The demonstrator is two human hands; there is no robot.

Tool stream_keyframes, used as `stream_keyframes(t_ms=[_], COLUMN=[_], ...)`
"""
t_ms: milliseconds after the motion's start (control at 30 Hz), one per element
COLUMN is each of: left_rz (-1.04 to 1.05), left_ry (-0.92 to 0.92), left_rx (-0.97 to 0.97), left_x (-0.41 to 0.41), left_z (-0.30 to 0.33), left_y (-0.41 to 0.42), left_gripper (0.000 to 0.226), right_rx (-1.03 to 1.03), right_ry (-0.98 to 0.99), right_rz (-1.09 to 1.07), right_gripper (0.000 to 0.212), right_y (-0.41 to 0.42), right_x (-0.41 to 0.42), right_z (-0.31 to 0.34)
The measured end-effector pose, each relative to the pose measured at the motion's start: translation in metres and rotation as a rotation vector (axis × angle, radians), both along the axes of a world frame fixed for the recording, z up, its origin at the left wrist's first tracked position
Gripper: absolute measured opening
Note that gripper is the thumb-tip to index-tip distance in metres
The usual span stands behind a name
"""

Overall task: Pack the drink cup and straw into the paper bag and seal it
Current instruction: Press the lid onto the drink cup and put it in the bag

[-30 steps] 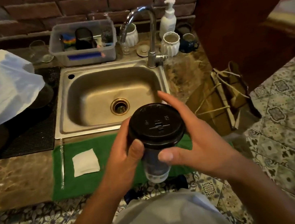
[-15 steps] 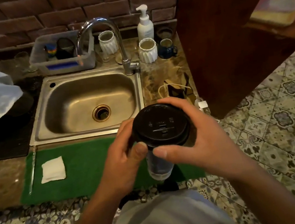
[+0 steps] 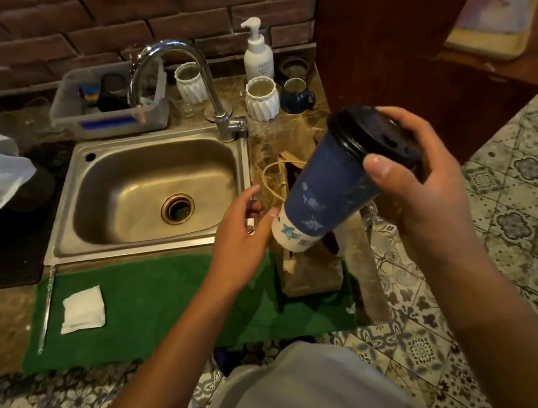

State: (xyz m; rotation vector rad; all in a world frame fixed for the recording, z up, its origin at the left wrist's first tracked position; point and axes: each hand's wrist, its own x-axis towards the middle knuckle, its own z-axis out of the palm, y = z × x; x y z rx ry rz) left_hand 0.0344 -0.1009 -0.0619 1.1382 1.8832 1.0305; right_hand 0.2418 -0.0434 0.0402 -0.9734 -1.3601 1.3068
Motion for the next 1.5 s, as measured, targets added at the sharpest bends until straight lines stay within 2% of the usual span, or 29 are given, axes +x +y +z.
stream_keyframes(t_ms=[167,233,367,467,533,767,900,1033,1167,1333,1433,1500], left_rz=[-0.091,-0.143,-0.163,-0.135,-0.127,-0.180,-0.179,-0.202,-0.212,-0.178,-0.214,-0.240], left_ry=[0.106,0.127,0.133,0.148,0.166,0.178,0.125,0.140,0.184,0.093,0.101,0.122], left_rx=[-0.157,-0.195,-0.208,-0.234,-0.254,-0.245,-0.184,-0.157,-0.148,-0.185,-0.188,-0.193], left_x=[0.008,0.012,0.016,0.017,0.017,0.018,0.013,0.006,0.004,0.001,-0.002,-0.004], left_z=[0.006,0.005,0.003,0.004,0.006,0.008,0.009,0.008,0.008,0.010,0.014,0.015], left_y=[0.021,0.025,0.024,0.025,0.029,0.040,0.038,0.035,0.031,0.031,0.028,0.026], left_gripper=[0.074,0.075,0.056,0.045,0.048,0.055,0.023,0.038,0.049,0.032,0.056,0.061], right_rx=[0.060,0.103,0.145,0.129,0.105,0.126,0.172,0.222,0.197,0.170,0.101,0.031], right_ry=[-0.041,-0.070,-0.080,-0.007,0.048,0.020,-0.043,-0.093,0.062,0.070,0.037,0.024], right_rz=[-0.015,0.000,0.000,-0.036,-0.041,-0.059,-0.093,-0.121,-0.136,-0.050,-0.043,-0.053], right_gripper=[0.068,0.074,0.077,0.071,0.068,0.071,0.076,0.080,0.073,0.067,0.062,0.062], right_y=[-0.002,-0.005,-0.007,-0.004,-0.001,-0.001,-0.001,-0.004,0.000,-0.003,-0.004,-0.002], right_x=[0.007,0.010,0.014,0.016,0.016,0.014,0.018,0.019,0.019,0.011,0.007,0.005], right_z=[-0.007,-0.010,-0.013,-0.012,-0.011,-0.015,-0.015,-0.013,-0.005,-0.003,-0.012,-0.020])
